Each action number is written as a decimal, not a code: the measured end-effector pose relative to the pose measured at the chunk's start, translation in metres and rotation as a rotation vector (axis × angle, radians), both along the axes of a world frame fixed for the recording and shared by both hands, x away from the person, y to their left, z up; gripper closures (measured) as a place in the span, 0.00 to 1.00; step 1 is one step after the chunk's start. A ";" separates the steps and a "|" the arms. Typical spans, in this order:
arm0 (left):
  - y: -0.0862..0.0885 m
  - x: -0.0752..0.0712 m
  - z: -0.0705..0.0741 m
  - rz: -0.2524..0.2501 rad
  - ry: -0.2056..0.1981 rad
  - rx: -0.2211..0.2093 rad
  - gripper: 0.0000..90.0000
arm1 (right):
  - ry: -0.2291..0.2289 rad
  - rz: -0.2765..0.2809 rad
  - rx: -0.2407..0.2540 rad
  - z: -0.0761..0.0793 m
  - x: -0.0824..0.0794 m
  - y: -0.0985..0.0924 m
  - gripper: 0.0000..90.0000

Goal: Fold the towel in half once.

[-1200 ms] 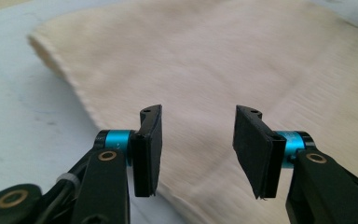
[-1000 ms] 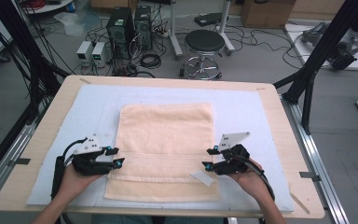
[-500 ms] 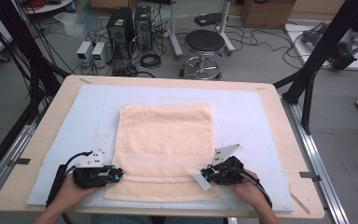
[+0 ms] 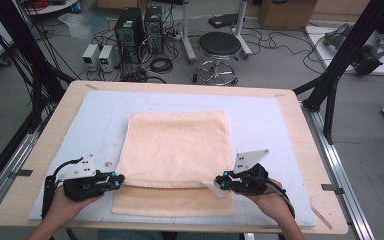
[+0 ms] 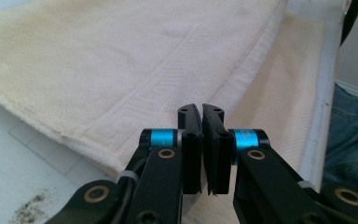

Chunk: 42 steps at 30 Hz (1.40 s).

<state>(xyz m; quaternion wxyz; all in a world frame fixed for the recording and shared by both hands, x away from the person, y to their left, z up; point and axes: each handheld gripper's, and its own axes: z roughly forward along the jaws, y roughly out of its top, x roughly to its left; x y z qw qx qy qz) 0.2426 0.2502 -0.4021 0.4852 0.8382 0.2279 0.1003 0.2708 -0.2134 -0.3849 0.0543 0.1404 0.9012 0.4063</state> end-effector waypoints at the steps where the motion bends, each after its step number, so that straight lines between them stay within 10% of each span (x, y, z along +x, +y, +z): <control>1: 0.001 -0.004 0.000 0.000 -0.007 0.001 0.95 | -0.002 0.004 0.003 0.001 -0.004 0.000 0.95; 10: -0.001 -0.034 -0.009 -0.058 0.026 0.038 0.95 | 0.013 0.043 0.005 -0.004 -0.037 -0.003 0.94; 14: -0.002 -0.032 -0.019 -0.070 0.061 0.064 0.75 | 0.084 0.038 -0.013 -0.018 -0.034 -0.004 0.73; 21: -0.005 -0.030 -0.039 -0.152 0.113 0.117 0.68 | 0.065 0.108 -0.063 -0.033 -0.033 0.002 0.60; 26: -0.003 -0.030 -0.042 -0.163 0.080 0.109 0.69 | 0.038 0.133 -0.107 -0.049 -0.035 0.007 0.53; 33: -0.007 -0.028 -0.041 -0.144 0.037 0.146 0.90 | -0.009 0.118 -0.103 -0.050 -0.032 0.007 0.85; 42: 0.004 -0.042 -0.026 -0.200 0.070 0.092 0.95 | 0.074 0.155 -0.043 -0.040 -0.035 0.003 0.90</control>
